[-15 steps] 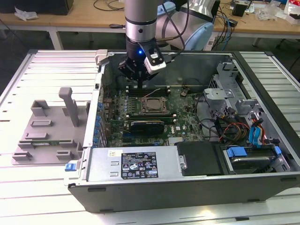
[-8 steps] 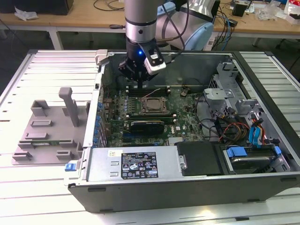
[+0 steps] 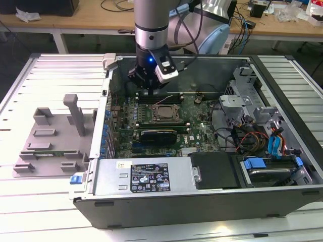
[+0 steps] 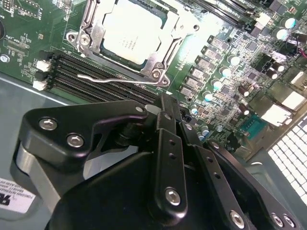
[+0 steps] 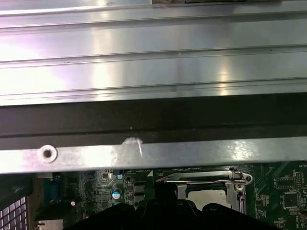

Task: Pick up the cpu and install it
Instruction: 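Install the first cpu locking lever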

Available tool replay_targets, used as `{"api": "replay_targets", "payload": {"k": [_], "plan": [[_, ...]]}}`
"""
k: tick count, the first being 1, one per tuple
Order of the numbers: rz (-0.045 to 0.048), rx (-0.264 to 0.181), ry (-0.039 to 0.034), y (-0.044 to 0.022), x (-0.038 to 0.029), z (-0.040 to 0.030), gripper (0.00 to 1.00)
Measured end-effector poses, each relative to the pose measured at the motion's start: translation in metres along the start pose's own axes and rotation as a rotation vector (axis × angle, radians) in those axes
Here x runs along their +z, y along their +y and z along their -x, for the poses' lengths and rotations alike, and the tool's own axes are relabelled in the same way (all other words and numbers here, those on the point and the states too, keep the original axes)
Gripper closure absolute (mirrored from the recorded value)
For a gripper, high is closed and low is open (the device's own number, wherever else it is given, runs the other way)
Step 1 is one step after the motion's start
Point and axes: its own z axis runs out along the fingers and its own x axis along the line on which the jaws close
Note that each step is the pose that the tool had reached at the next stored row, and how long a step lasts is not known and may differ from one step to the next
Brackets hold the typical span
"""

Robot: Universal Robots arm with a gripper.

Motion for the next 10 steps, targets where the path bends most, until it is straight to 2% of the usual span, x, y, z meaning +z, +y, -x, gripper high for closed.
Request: {"api": "replay_targets", "payload": {"k": [5,10], "plan": [[0.0000,0.000,0.0000,-0.0001,0.0063,0.0000,0.89],[-0.0001,0.000,0.0000,-0.0003,0.0159,-0.0001,0.89]]}}
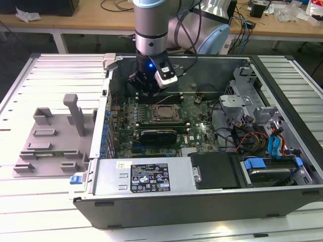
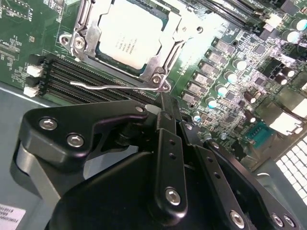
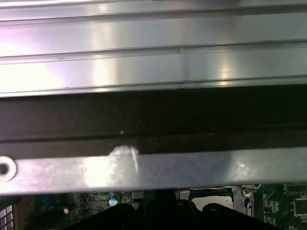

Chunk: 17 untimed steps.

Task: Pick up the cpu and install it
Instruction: 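Install the first cpu locking lever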

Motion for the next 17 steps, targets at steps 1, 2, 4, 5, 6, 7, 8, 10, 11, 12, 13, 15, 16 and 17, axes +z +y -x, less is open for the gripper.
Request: {"api": "replay_targets", "payload": {"k": [1,2,4,5,6,7,8,10,11,12,13,15,16,17], "plan": [[0.0000,0.000,0.0000,0.0000,0.0035,0.0000,0.89],[0.0001,0.000,-0.0001,-0.0001,0.0064,0.0002,0.89],[0.0000,0.000,-0.0001,-0.0001,0.0099,0.0011,0.89],[0.0000,0.000,-0.0001,-0.0001,0.0110,0.0013,0.89],[0.0000,0.000,-0.0001,-0.0001,0.0120,0.0014,0.89],[0.0000,0.000,-0.0001,-0.0001,0.0142,0.0017,0.89],[-0.0001,0.000,0.0000,-0.0001,0.0147,0.0017,0.89],[-0.0001,0.000,0.0000,0.0000,0.0160,0.0036,0.89],[-0.0001,0.000,0.0001,0.0001,0.0160,0.0062,0.89],[-0.0001,0.000,0.0002,0.0002,0.0160,0.0084,0.89],[0.0000,0.000,0.0001,0.0004,0.0161,0.0115,0.89],[-0.0001,0.000,0.0004,0.0010,0.0162,0.0215,0.89],[-0.0001,0.000,0.0014,0.0014,0.0162,0.0272,0.89],[-0.0001,0.000,0.0022,0.0016,0.0162,0.0313,0.89]]}}
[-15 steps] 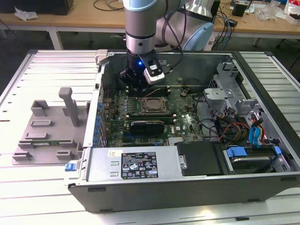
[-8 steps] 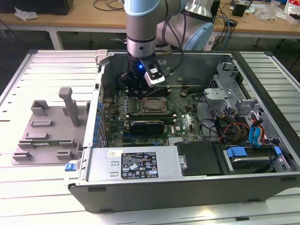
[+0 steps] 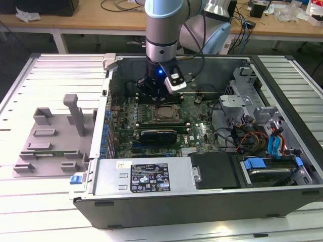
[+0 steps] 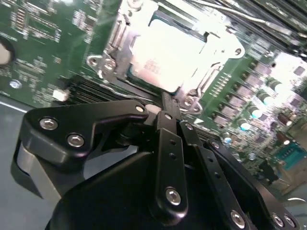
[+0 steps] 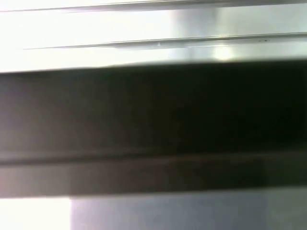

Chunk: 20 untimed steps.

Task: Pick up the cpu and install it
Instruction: 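Install the first cpu locking lever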

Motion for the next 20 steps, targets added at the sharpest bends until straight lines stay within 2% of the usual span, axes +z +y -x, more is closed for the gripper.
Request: {"api": "replay_targets", "payload": {"k": [1,2,4,6,9,12,16,20], "plan": [[-0.0001,0.000,0.0021,0.0005,0.0001,0.0089,0.89],[-0.0001,0.000,0.0034,0.0008,0.0001,0.0135,0.89],[-0.0002,0.000,0.0047,0.0011,0.0001,0.0181,0.89],[-0.0002,0.000,0.0058,0.0020,0.0002,0.0265,0.89],[-0.0002,0.000,0.0060,0.0043,0.0003,0.0305,0.89],[-0.0003,-0.009,0.0063,0.0111,0.0003,0.0302,0.89],[-0.0002,-0.014,0.0067,0.0111,0.0003,0.0312,0.89],[-0.0005,-0.017,0.0087,0.0108,0.0008,0.0357,0.89]]}}
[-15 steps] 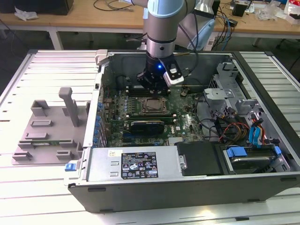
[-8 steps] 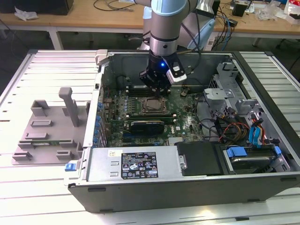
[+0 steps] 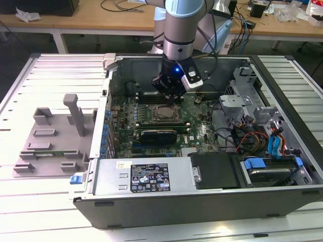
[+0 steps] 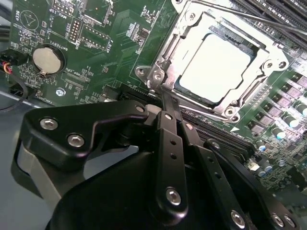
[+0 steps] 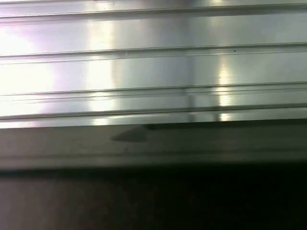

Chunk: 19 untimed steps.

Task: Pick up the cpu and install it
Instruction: 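Install the first cpu locking lever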

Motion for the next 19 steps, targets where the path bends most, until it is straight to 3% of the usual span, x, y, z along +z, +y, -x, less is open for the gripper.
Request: {"api": "replay_targets", "payload": {"k": [7,11,16,19], "plan": [[-0.0037,0.000,-0.0003,-0.0037,0.0000,0.0004,0.89],[-0.0040,-0.002,-0.0003,-0.0033,-0.0051,-0.0010,0.89],[-0.0039,-0.007,-0.0004,-0.0037,-0.0047,-0.0029,0.89],[-0.0065,-0.008,0.0014,-0.0039,-0.0006,-0.0028,0.89]]}}
